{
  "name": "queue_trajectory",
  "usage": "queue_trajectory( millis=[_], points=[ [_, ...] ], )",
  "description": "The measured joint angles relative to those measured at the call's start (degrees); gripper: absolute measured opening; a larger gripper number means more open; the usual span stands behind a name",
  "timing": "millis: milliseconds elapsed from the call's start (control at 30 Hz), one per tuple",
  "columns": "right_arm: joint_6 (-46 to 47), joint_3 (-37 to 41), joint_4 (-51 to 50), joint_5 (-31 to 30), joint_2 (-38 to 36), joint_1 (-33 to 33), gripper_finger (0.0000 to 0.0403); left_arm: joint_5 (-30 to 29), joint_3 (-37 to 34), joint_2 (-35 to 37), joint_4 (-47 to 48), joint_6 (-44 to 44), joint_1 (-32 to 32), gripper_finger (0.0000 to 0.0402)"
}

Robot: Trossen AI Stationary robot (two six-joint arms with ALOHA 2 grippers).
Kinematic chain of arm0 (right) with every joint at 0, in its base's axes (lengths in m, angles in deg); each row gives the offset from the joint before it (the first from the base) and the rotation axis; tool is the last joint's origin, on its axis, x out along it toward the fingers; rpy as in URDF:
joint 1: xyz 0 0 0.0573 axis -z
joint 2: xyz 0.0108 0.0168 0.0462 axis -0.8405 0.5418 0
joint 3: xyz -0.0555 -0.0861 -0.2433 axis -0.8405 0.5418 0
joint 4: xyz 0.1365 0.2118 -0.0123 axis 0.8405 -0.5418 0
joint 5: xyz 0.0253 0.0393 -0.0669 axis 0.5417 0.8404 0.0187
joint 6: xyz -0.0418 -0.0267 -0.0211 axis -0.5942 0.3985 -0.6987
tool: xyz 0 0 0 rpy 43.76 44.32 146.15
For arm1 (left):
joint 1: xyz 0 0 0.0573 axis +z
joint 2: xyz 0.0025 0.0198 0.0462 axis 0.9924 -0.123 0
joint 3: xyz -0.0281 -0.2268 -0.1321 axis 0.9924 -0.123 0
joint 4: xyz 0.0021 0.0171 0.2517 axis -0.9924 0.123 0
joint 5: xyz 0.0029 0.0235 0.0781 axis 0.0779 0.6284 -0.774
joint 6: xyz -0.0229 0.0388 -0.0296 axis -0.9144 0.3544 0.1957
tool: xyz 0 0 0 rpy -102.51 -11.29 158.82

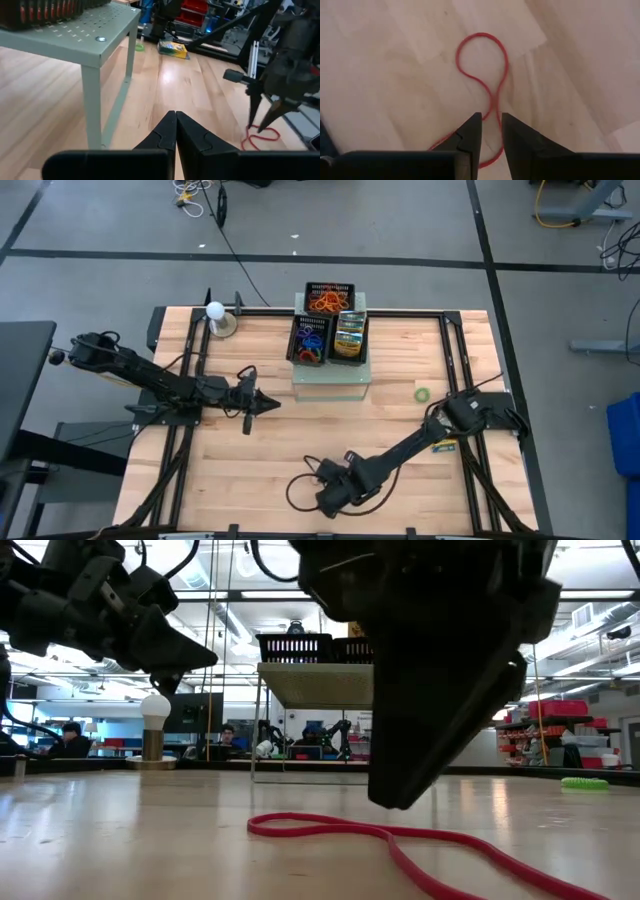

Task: Pick & Place Office Desk Supplies
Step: Put the red rubber band into the top black bin

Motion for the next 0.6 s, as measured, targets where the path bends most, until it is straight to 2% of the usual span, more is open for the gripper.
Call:
queue_trajectory(
  millis=[133, 333, 600],
  points=[
    [1.24, -1.69, -1.70, -0.10, 1.30, 0.20, 0.0082, 0.00, 0.00, 0.00, -0.07, 0.13, 0.07, 0.0011],
    [0.18, -1.41, -0.42, 0.53, 1.97, 0.67, 0.0082, -0.19, 0.00, -0.02, 0.03, 5.84, 0.04, 0.0011],
    [1.65, -1.34, -0.81, 1.94, 2.31, 0.99, 0.0082, -0.20, 0.00, -0.02, -0.07, 5.25, 0.04, 0.0011]
  ],
)
